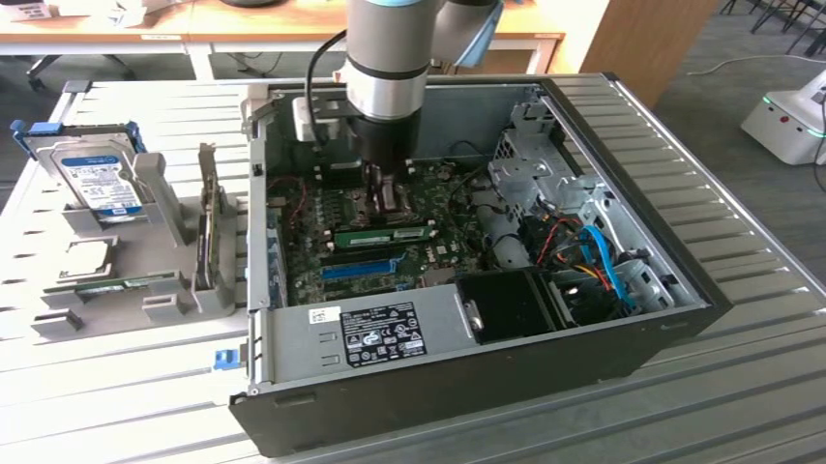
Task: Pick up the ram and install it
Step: 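Press down the ram until it locks into place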
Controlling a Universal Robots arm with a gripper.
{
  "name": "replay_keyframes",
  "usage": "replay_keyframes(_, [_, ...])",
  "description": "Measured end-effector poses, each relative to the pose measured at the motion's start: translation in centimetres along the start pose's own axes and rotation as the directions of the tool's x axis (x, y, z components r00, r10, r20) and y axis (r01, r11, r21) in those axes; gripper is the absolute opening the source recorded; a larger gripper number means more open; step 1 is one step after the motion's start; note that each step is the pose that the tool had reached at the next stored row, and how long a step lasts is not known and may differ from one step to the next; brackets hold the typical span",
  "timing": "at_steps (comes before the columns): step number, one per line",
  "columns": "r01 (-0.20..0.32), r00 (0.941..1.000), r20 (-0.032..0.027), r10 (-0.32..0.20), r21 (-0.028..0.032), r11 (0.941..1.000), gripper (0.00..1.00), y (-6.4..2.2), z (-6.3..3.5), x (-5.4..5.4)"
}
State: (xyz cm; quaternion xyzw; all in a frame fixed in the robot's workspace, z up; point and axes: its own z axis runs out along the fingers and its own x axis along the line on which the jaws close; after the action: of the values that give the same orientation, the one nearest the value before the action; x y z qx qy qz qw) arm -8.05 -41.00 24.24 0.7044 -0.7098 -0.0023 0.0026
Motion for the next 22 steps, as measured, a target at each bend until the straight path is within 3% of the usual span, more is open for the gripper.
replay_keyframes(8, [0.0,1.0,0.0,0.0,0.0,1.0,0.1,1.17,0.02,0.0])
replay_keyframes(22, [0.0,1.0,0.0,0.0,0.0,1.0,0.1,1.26,0.02,0.1])
